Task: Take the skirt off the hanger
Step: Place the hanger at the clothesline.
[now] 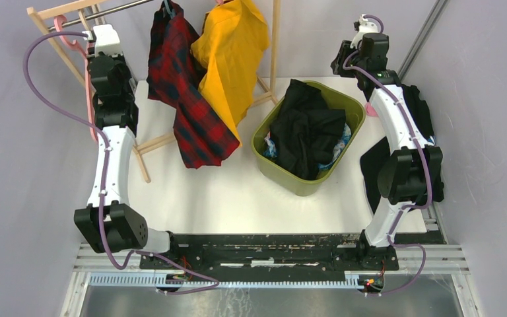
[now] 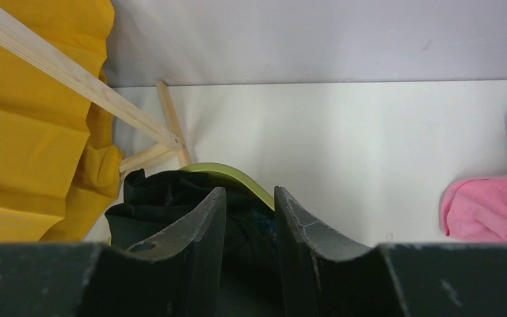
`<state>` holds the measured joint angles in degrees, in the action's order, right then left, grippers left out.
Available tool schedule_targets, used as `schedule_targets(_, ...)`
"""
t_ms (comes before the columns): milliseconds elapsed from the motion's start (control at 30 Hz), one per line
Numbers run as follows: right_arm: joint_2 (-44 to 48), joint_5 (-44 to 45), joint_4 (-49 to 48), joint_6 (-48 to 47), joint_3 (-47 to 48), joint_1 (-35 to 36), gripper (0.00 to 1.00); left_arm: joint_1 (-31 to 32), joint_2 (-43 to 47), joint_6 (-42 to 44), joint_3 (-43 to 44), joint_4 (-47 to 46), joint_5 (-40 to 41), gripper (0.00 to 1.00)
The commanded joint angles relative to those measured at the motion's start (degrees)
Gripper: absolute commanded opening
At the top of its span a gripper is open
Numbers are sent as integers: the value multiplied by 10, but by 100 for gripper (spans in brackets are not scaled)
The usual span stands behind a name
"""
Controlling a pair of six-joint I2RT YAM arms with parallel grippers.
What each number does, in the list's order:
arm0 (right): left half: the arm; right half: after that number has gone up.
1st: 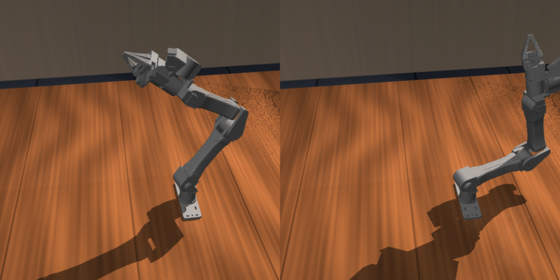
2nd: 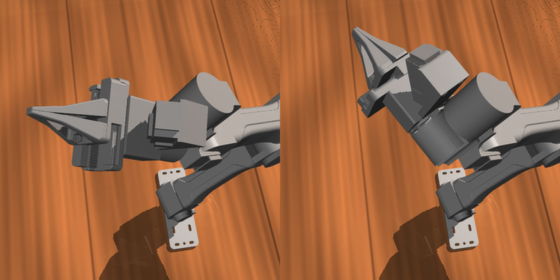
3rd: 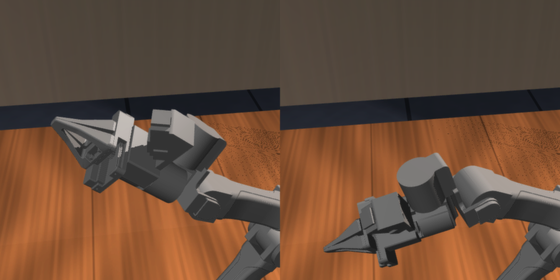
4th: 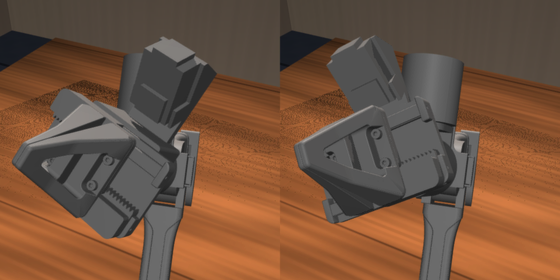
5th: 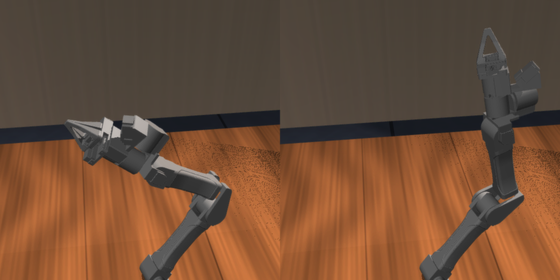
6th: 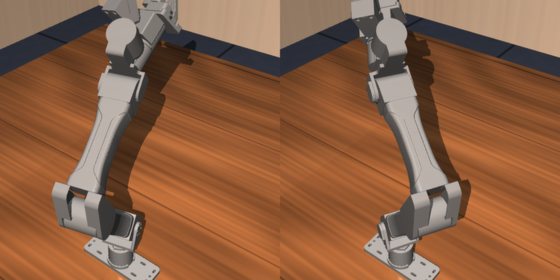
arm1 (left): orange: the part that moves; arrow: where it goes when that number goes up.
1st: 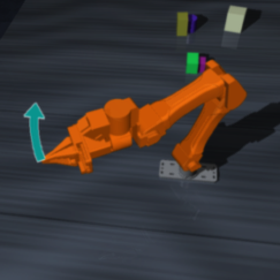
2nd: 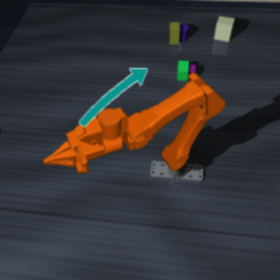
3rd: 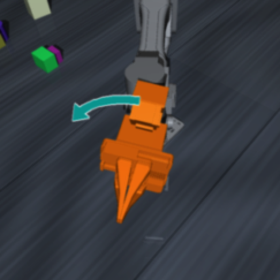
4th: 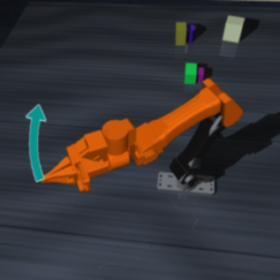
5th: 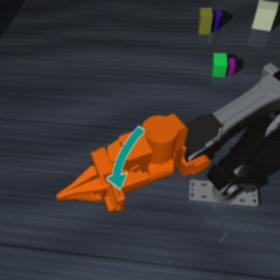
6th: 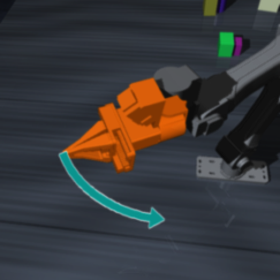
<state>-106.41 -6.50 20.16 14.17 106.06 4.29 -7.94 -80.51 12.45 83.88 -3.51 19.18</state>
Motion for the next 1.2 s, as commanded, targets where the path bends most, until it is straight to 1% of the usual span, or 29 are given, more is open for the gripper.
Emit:
schedule_targets(0,35,-5,-28,3,-1,0,38,-2,7,-24,4,4,-15,37)
schedule_targets(200,38,-6,-27,2,-3,0,38,-1,9,-28,9,3,-19,47)
schedule_targets(233,38,-7,-27,2,-3,1,38,0,10,-29,11,4,-21,54)
schedule_targets(267,38,-7,-28,2,-4,1,38,1,12,-27,12,6,-23,58)
schedule_targets(333,38,-10,-29,2,-5,1,38,4,17,-21,18,11,-25,64)
schedule_targets(400,37,-12,-31,3,-7,0,37,6,25,-17,22,13,-28,65)
schedule_targets(500,37,-16,-32,5,-9,0,37,14,42,-12,28,22,-34,76)
schedule_targets(800,45,-23,-34,4,-25,5,37,75,131,10,12,63,-8,81)
schedule_targets(1033,52,-23,-32,-2,-36,12,37,84,200,27,-14,93,18,82)
schedule_targets(1167,54,-24,-32,-3,-39,18,37,84,224,42,-24,106,36,83)
